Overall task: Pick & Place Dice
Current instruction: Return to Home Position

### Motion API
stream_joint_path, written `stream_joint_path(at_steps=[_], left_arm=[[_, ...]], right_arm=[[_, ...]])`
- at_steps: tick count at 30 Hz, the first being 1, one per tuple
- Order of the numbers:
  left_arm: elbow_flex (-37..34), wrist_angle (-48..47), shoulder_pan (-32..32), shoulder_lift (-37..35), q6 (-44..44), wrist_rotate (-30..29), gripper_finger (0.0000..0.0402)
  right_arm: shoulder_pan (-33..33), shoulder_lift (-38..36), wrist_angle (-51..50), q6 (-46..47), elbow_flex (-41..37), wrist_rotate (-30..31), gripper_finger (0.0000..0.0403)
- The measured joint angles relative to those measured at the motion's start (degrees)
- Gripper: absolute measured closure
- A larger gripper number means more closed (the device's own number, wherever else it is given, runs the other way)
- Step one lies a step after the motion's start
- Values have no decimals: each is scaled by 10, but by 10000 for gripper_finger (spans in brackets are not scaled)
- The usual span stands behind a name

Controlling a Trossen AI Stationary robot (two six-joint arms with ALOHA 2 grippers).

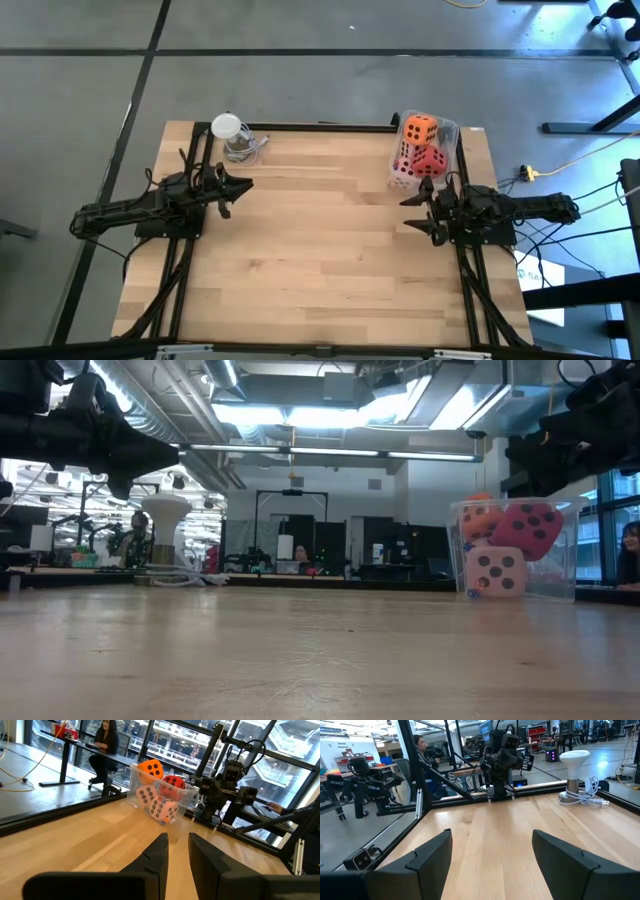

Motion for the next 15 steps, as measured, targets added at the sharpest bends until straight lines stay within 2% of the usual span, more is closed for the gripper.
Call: stream_joint_path(at_steps=[15], left_arm=[[0,0,0,0,0,0,332]], right_arm=[[0,0,0,0,0,0,131]])
